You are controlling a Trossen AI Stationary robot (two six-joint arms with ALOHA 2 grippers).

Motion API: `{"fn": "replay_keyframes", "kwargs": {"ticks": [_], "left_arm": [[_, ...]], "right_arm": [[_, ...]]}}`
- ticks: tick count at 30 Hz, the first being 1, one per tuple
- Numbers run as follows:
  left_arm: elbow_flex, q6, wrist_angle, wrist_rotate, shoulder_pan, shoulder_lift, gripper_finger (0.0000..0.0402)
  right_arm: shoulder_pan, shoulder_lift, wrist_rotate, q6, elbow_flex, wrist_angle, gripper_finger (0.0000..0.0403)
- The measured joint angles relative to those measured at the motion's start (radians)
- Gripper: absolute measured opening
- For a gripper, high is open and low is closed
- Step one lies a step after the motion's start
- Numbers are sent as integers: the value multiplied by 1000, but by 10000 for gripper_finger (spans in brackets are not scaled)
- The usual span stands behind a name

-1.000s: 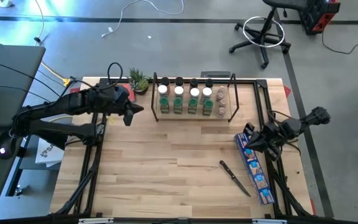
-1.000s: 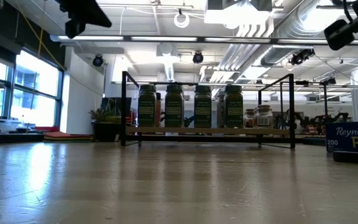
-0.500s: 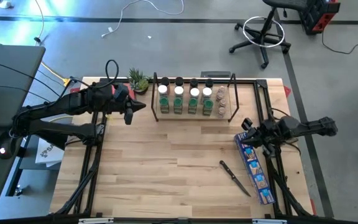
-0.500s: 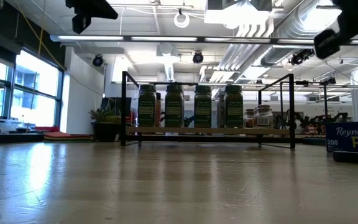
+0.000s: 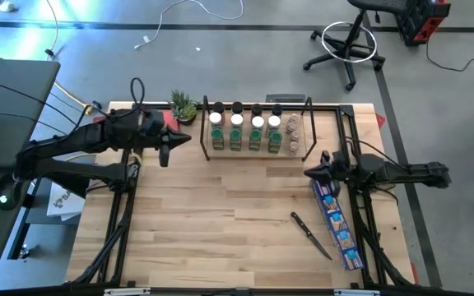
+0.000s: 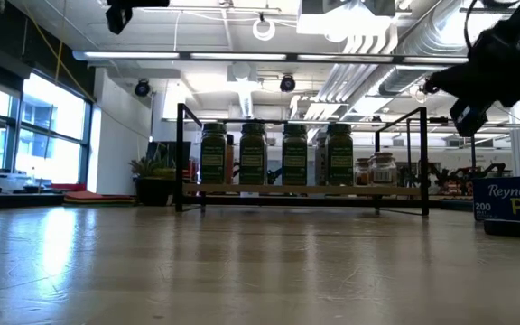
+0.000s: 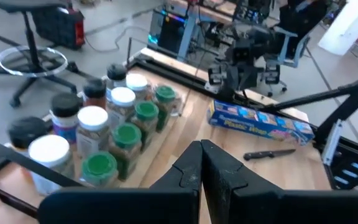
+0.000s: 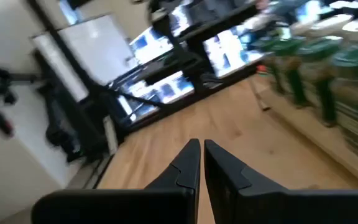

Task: Shelf spices
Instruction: Return to Home Position

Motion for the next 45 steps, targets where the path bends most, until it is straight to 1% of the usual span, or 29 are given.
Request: {"fn": "replay_keyframes", "kwargs": {"ticks": [5,7,10,14,18,27,29,32,35,38,41,43,45], "left_arm": [[0,81,-35,-2,0,-29,1],[-1,115,-57,17,0,-34,1],[-33,147,-15,50,0,-45,1],[-88,120,95,80,-1,-47,1],[-98,72,88,84,-1,-30,1],[-98,70,70,87,-1,-8,1],[-98,74,57,70,-1,-15,1],[-98,60,53,-9,-15,-29,1],[-104,13,55,-74,-53,-78,1],[-137,-27,69,-83,-97,-153,1],[-194,-26,101,-107,-134,-257,1],[-240,6,164,-148,-152,-337,1],[-296,54,218,-161,-160,-408,1]], "right_arm": [[-4,9,0,-45,0,0,16],[-4,8,0,-52,0,0,16],[-4,8,0,-54,0,0,16],[-4,8,0,-55,0,0,16],[-4,8,0,-55,0,0,16],[-4,8,0,-55,0,0,16],[-4,8,0,-55,0,0,16],[-4,8,-1,-55,0,0,16],[-4,8,0,-55,0,0,16],[-4,8,-1,-55,0,0,16],[-4,8,-1,-55,0,0,16],[-4,8,-1,-55,0,0,16],[-4,8,-1,-55,0,0,16]]}}
